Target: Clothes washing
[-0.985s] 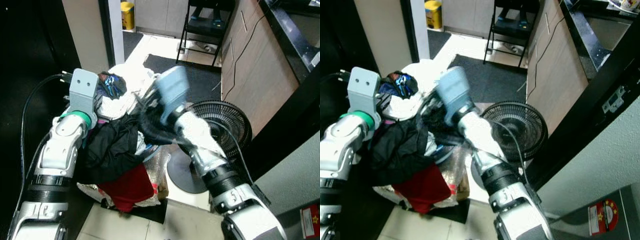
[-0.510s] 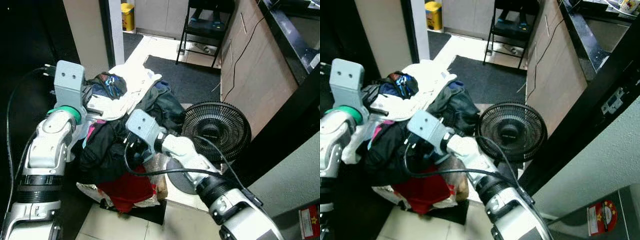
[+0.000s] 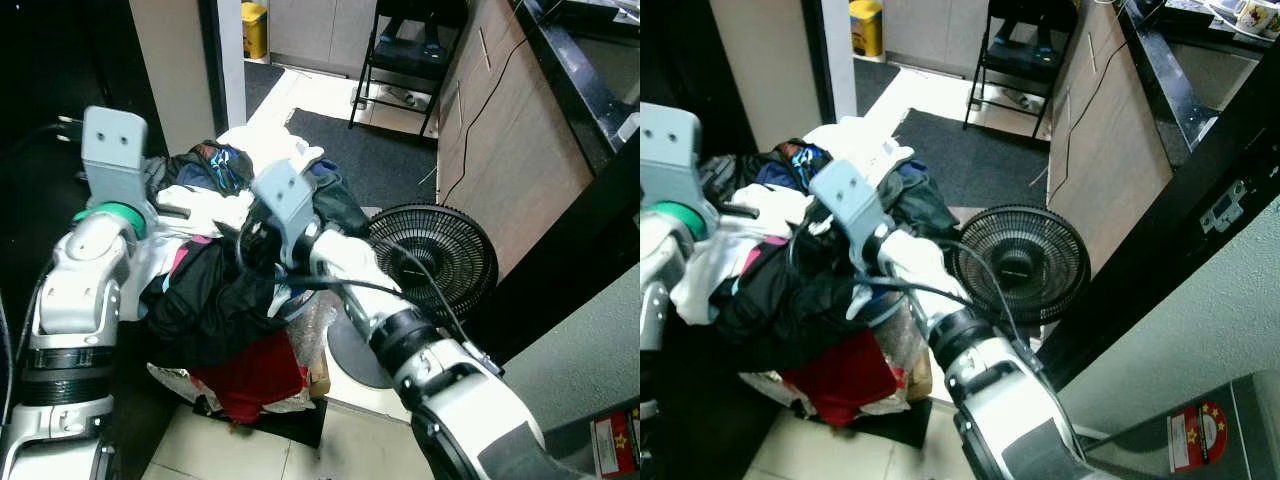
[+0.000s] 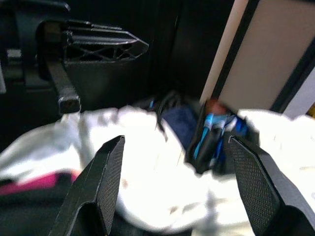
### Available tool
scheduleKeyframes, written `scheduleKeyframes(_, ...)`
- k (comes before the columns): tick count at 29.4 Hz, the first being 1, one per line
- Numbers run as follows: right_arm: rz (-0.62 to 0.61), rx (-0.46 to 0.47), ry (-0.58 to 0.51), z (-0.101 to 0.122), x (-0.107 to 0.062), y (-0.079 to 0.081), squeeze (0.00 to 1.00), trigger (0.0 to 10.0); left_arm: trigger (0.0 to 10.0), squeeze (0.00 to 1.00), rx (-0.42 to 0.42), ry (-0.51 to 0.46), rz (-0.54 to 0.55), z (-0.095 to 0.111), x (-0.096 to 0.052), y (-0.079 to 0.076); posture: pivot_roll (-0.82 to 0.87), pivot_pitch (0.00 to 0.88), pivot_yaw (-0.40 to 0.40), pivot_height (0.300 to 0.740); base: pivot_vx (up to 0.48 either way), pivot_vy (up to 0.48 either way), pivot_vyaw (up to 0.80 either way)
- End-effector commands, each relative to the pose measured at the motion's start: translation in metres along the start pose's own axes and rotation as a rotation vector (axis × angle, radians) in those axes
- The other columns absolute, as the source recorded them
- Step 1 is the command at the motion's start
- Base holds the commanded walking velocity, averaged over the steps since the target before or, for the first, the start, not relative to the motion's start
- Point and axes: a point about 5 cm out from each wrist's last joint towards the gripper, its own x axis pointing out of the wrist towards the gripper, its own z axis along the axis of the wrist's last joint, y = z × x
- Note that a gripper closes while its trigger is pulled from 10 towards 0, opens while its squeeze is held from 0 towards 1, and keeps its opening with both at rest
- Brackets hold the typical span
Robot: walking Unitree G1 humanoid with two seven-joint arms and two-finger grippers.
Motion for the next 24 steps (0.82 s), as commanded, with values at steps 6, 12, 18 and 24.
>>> scheduleKeyframes(6,-0.032,0.104,0.051,-0.006,0.008,0.004,0.0,10.0,10.0,0.0,-0.032,0.014,-0.008,0.004,-0.001,0.006,0.14,0.11,-0.054,0.74,0.0,0.0,0.0)
scheduleKeyframes(12,-0.021,0.15,0.143,-0.017,0.005,-0.001,0.0,10.0,10.0,0.0,-0.065,0.041,0.02,-0.002,-0.012,0.008,0.16,0.15,-0.109,0.74,0.0,0.0,0.0)
scheduleKeyframes(18,-0.005,0.151,0.144,-0.017,0.005,-0.002,0.0,10.0,10.0,0.0,-0.103,0.029,0.068,0.001,-0.022,0.018,0.18,0.148,-0.147,0.74,0.0,0.0,0.0)
scheduleKeyframes(24,-0.09,0.229,0.102,-0.013,-0.004,-0.025,0.0,10.0,10.0,0.0,-0.122,0.023,0.075,0.002,-0.029,0.023,0.18,0.128,-0.144,0.74,0.0,0.0,0.0)
